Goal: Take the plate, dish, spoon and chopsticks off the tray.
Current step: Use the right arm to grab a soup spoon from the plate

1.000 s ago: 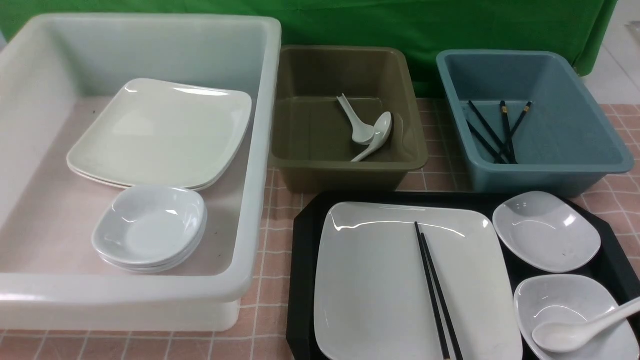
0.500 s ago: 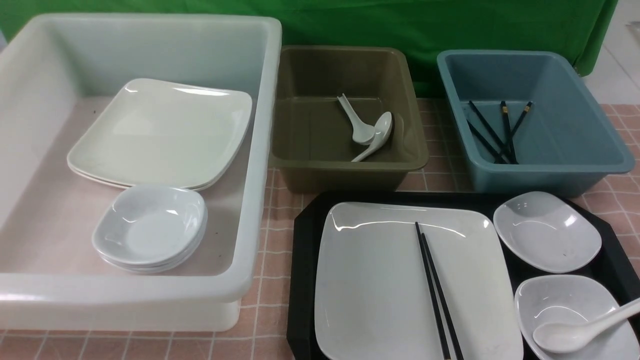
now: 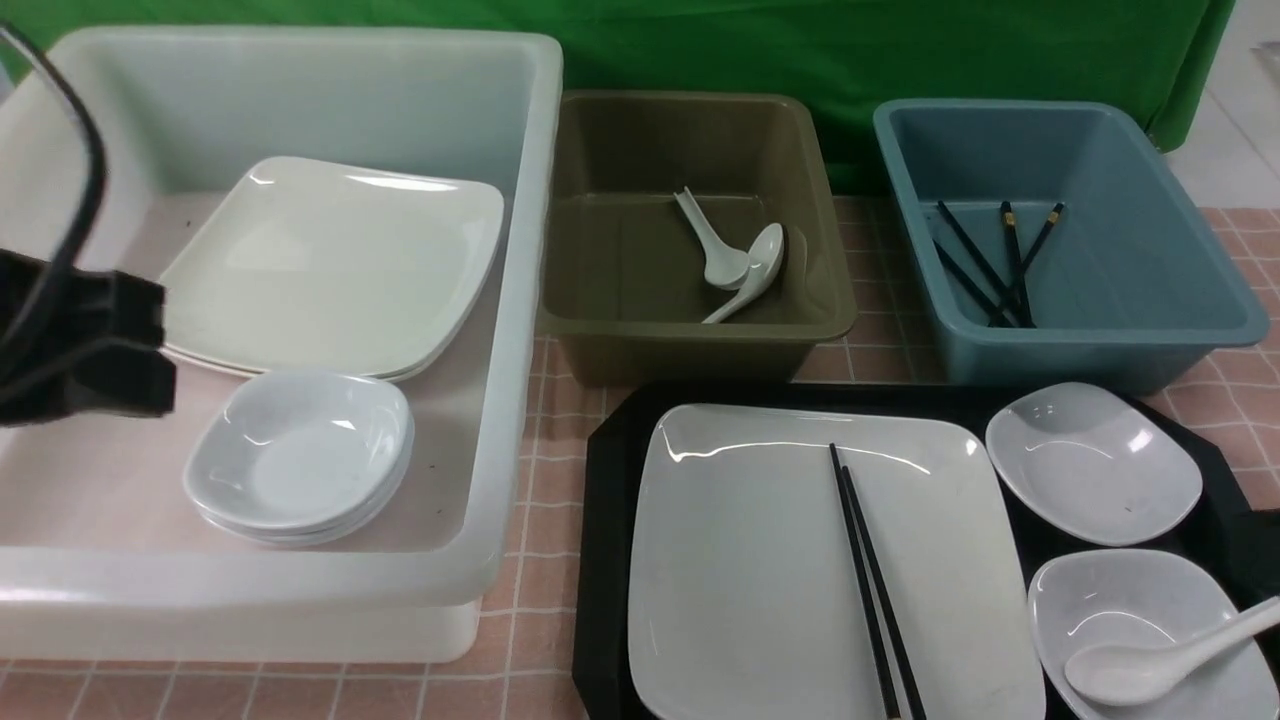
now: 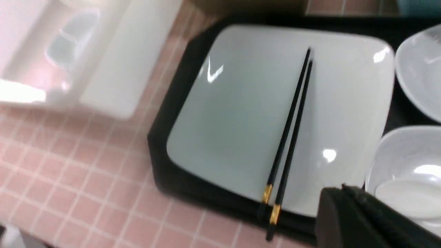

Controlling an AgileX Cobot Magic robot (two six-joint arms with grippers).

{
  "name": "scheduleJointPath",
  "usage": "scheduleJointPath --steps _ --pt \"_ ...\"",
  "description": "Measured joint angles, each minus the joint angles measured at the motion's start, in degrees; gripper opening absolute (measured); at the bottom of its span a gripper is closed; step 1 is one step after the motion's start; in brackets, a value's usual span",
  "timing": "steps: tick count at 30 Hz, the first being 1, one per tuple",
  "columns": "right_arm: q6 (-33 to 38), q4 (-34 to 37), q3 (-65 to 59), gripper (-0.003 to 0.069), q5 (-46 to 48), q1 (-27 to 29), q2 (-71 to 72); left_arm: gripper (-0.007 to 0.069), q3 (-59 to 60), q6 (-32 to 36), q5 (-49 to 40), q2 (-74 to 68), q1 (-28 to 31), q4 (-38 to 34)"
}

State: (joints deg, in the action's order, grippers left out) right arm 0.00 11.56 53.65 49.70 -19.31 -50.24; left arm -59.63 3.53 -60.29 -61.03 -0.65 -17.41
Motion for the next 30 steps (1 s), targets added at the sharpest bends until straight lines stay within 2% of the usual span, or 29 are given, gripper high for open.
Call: scheduleJointPath --steps 1,3,4,5,6,11,13,14,17,20,21,22,23,24,26,27,28,30 --pt "0.0 0.0 0.5 0.003 0.6 0.0 0.0 -0.0003 0.0 0.0 0.0 -0.2 -0.3 0.0" --pt "3.9 0.0 6.1 0.003 7.7 -1.0 -9.6 -0.0008 0.0 0.4 0.2 -1.3 -5.7 0.1" --pt "4.1 0.0 6.1 0.003 8.1 -1.0 -10.1 -0.0008 0.0 0.2 0.2 -1.3 -6.3 0.1" --pt "5.2 -0.6 8.5 0.003 10.5 -1.0 -14.1 -0.0012 0.0 -1.1 0.7 -1.4 -11.8 0.1" --pt "5.2 -1.9 9.5 0.003 11.6 -1.0 -16.0 -0.0012 0.0 -1.9 1.1 -1.4 -14.4 0.1" --pt "-1.9 -15.7 10.5 0.0035 14.9 -0.3 -21.4 -0.0011 0.0 -7.7 4.4 -2.4 -31.1 1.6" --pt "-3.3 -17.7 9.7 0.0038 14.9 2.1 -22.1 -0.0013 0.0 -9.2 5.8 -3.4 -36.9 2.7" --pt "-3.5 -17.8 9.2 0.0038 14.9 2.8 -22.1 -0.0013 0.0 -9.6 6.1 -3.6 -37.4 2.9" --pt "-6.1 -18.3 6.7 0.0061 14.9 10.4 -22.4 -0.0013 0.0 -10.0 9.4 -5.6 -44.4 3.5" --pt "-7.2 -16.2 4.1 0.0155 13.4 19.3 -22.6 -0.0013 0.0 -10.1 12.5 -7.9 -48.3 4.0" --pt "-7.2 -16.2 4.1 0.0155 13.4 19.3 -22.6 -0.0013 0.0 -10.1 12.7 -7.9 -48.5 4.0" --pt "-6.8 -14.1 3.2 0.0214 11.9 22.2 -23.0 -0.0013 0.0 -10.2 13.7 -8.9 -49.0 4.3" --pt "-6.6 -13.1 2.8 0.0242 11.2 23.2 -23.3 -0.0013 0.0 -10.1 13.8 -9.1 -49.1 4.4" --pt "-5.5 -11.6 2.1 0.0319 9.2 24.9 -24.6 -0.0013 0.0 -10.1 14.3 -10.0 -49.2 5.4" --pt "-5.3 -11.0 1.9 0.0352 8.1 25.4 -25.5 -0.0013 0.0 -10.1 14.3 -10.3 -49.2 5.9" --pt "-5.5 -11.0 1.8 0.0416 6.5 25.9 -27.2 -0.0013 0.0 -10.1 14.3 -10.7 -49.2 7.0" --pt "-6.0 -11.2 1.8 0.0444 5.3 26.4 -28.2 -0.0013 0.0 -10.1 14.3 -10.8 -49.2 7.7" --pt "-6.8 -11.6 1.8 0.0468 4.1 27.0 -29.5 -0.0013 0.0 -10.1 14.3 -10.8 -49.2 8.1"
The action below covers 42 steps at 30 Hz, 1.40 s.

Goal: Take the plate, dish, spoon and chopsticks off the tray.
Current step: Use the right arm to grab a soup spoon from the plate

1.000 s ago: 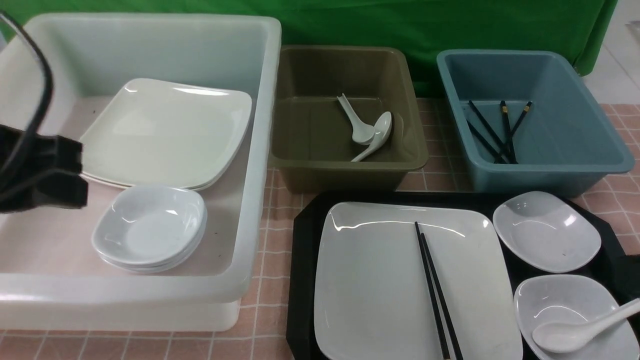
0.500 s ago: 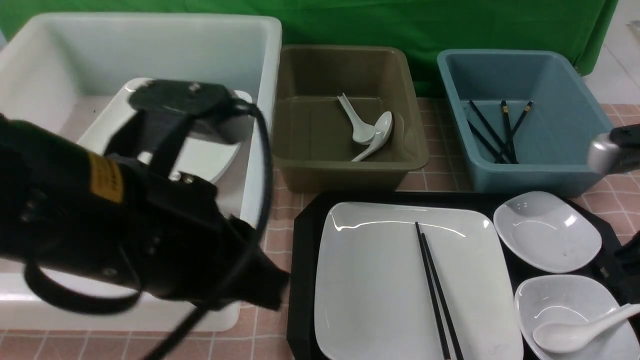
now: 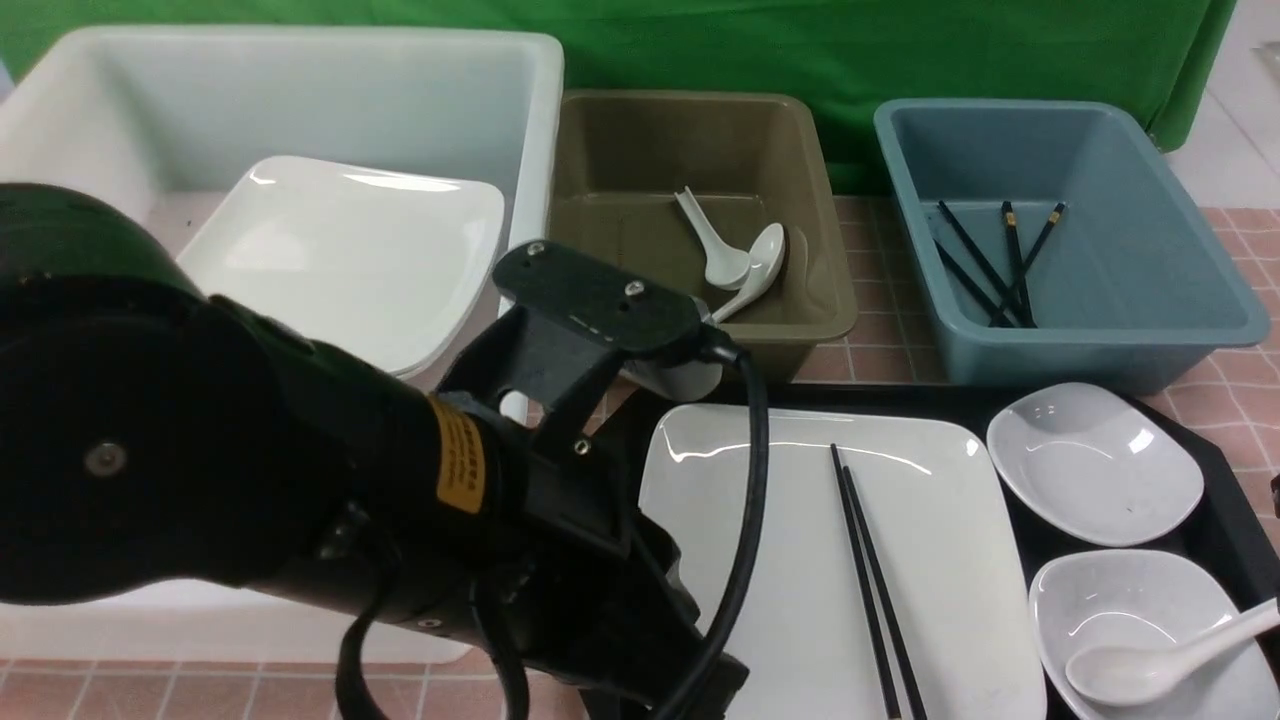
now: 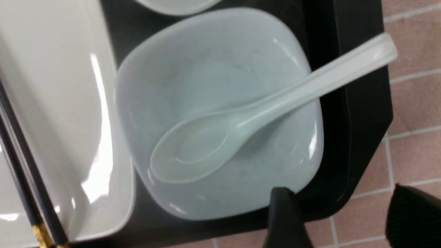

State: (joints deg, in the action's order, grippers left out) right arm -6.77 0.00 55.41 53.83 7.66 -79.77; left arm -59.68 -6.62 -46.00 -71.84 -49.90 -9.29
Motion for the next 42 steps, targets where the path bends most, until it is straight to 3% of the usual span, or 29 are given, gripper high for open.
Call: scheduleJointPath --steps 6,29,34,35,36,38,42 --pt "-2.8 0.0 0.0 0.0498 -3.8 3.4 -8.5 -0.0013 0.0 0.0 0.0 0.0 0.0 1.0" --pt "-9.2 1.6 0.3 0.0479 -13.6 3.6 -17.4 -0.0006 0.0 0.2 -2.2 0.0 0.0 6.5" --pt "-9.3 1.5 0.4 0.0377 -13.8 3.6 -17.5 -0.0005 0.0 0.2 -2.1 0.0 0.0 7.4" --pt "-9.3 1.6 0.4 0.0311 -13.8 3.6 -17.5 -0.0003 0.0 0.2 -2.0 0.0 0.0 7.8" --pt "-9.3 1.7 0.4 0.0304 -13.8 3.6 -17.5 -0.0003 0.0 0.2 -2.0 0.0 0.0 7.9" --pt "-9.3 1.9 0.4 0.0213 -13.9 3.6 -17.5 -0.0003 0.0 0.2 -1.9 0.0 0.0 7.9" --pt "-9.3 2.8 0.4 0.0155 -13.9 3.6 -17.5 -0.0003 0.0 0.2 -1.0 0.0 0.0 8.1"
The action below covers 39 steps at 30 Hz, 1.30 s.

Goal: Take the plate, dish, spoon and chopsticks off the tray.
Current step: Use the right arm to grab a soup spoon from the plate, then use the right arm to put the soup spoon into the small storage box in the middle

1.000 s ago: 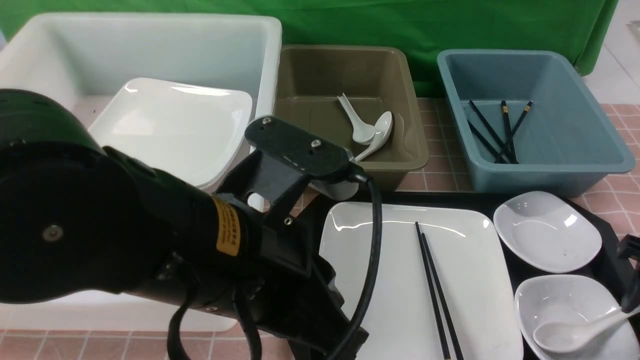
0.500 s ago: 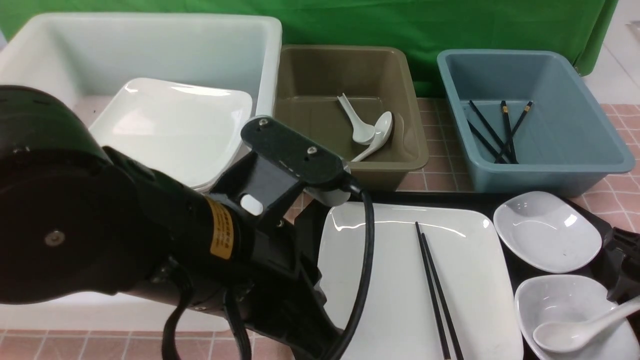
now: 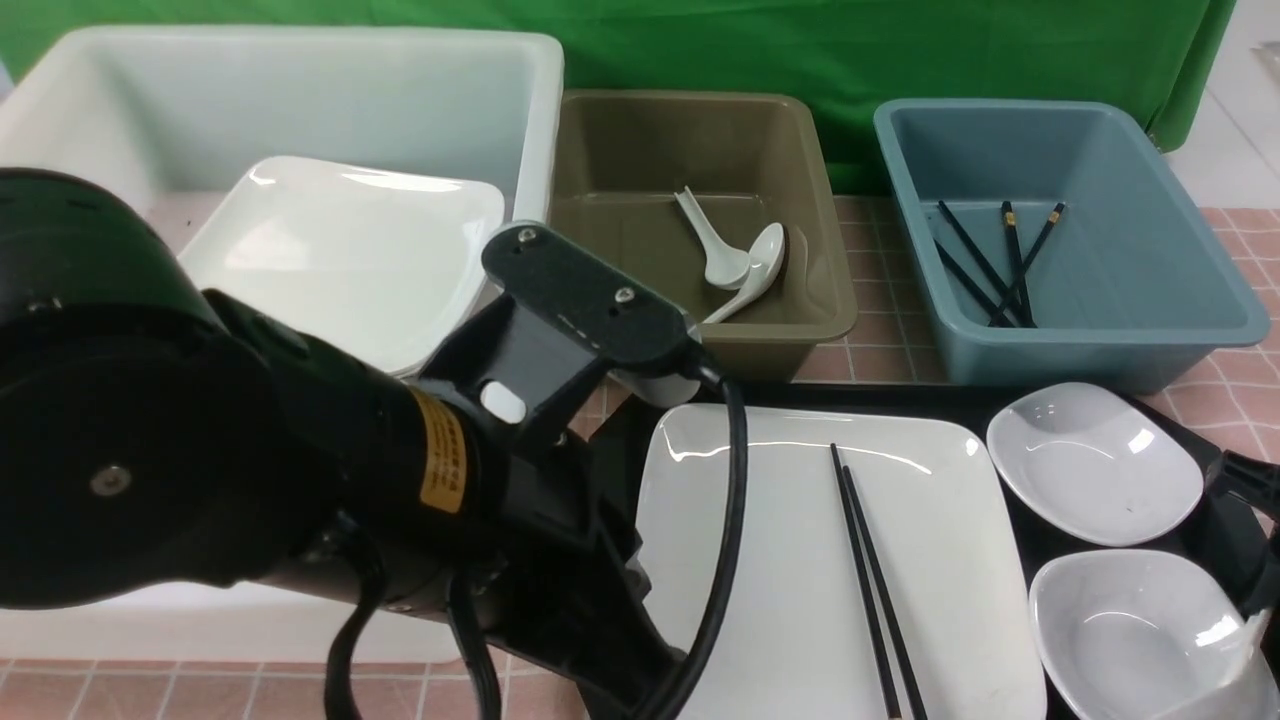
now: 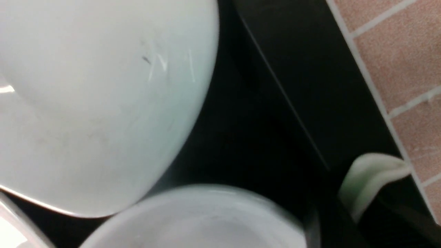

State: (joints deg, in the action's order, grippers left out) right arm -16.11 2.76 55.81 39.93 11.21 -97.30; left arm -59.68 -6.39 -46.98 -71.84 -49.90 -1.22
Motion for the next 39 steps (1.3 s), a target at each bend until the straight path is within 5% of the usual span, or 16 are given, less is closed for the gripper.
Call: scheduleJointPath --steps 17,23,26,30,39 --pt "5.0 6.4 0.7 0.0102 -2.5 0.0 7.1 -0.0003 0.0 -0.1 3.7 0.0 0.0 0.0" --pt "19.1 23.9 3.7 0.0102 -1.4 -0.1 12.1 -0.0003 0.0 -4.5 14.1 -0.1 0.5 4.2" --pt "27.8 34.4 7.7 0.0102 -1.2 -1.8 13.4 -0.0003 0.0 -6.0 23.7 -0.2 3.5 5.3" --pt "30.8 38.7 14.8 0.0102 -3.8 -6.8 12.4 -0.0003 -0.6 -6.3 30.6 -0.4 9.2 5.6" --pt "31.7 39.6 34.9 0.0102 -15.1 -20.7 -3.0 -0.0003 -5.3 -6.7 23.7 -0.4 23.0 5.8"
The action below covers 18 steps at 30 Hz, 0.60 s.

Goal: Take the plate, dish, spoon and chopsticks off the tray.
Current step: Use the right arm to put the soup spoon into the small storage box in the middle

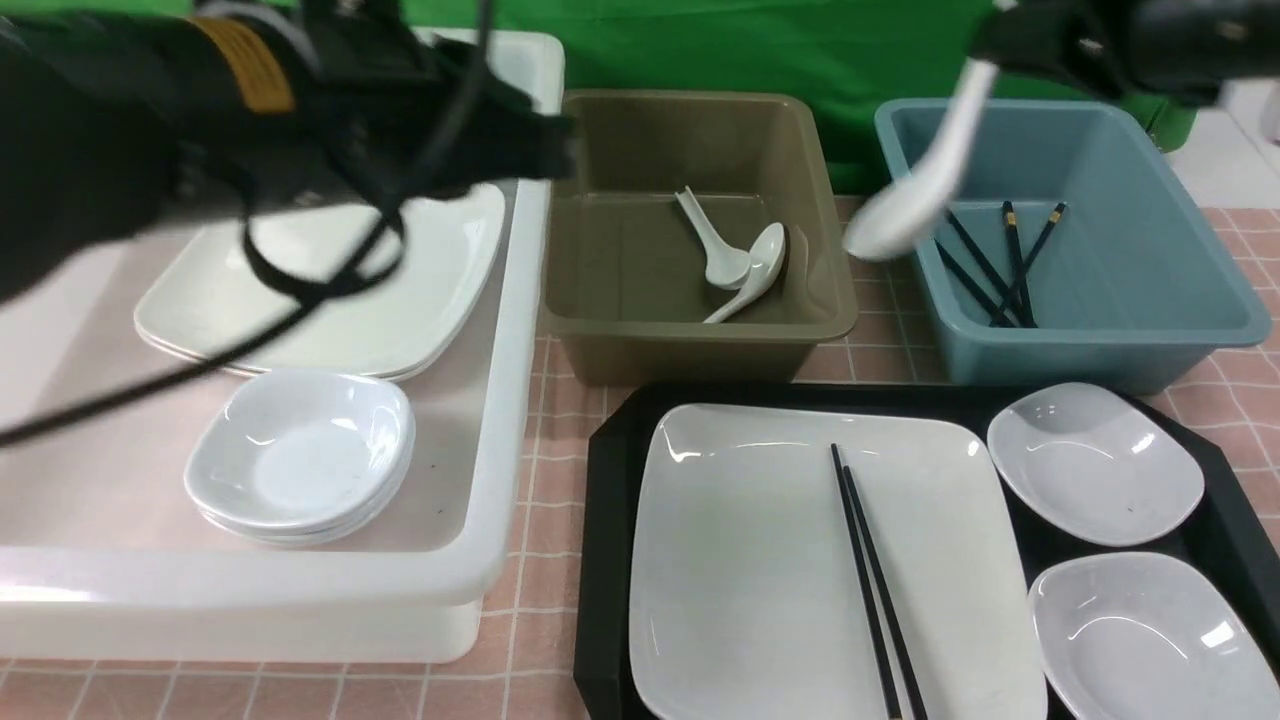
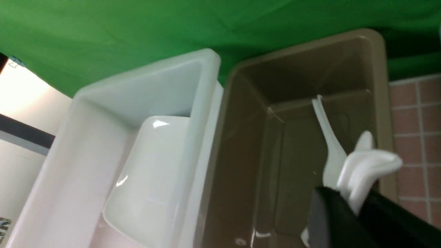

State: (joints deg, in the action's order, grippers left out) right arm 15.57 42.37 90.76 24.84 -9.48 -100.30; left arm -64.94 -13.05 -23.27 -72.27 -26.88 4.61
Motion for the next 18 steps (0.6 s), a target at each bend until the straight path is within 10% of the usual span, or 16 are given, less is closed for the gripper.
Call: scheduleJointPath --steps 12,18 --pt "-0.5 0.2 22.2 0.0165 -2.4 -6.2 -25.0 -0.0003 -0.3 1.4 -11.1 0.0 2.3 -1.6" --pt "-3.1 0.0 23.7 0.0398 4.5 -6.0 -27.1 -0.0003 -0.3 2.9 -13.6 0.0 2.3 -2.9"
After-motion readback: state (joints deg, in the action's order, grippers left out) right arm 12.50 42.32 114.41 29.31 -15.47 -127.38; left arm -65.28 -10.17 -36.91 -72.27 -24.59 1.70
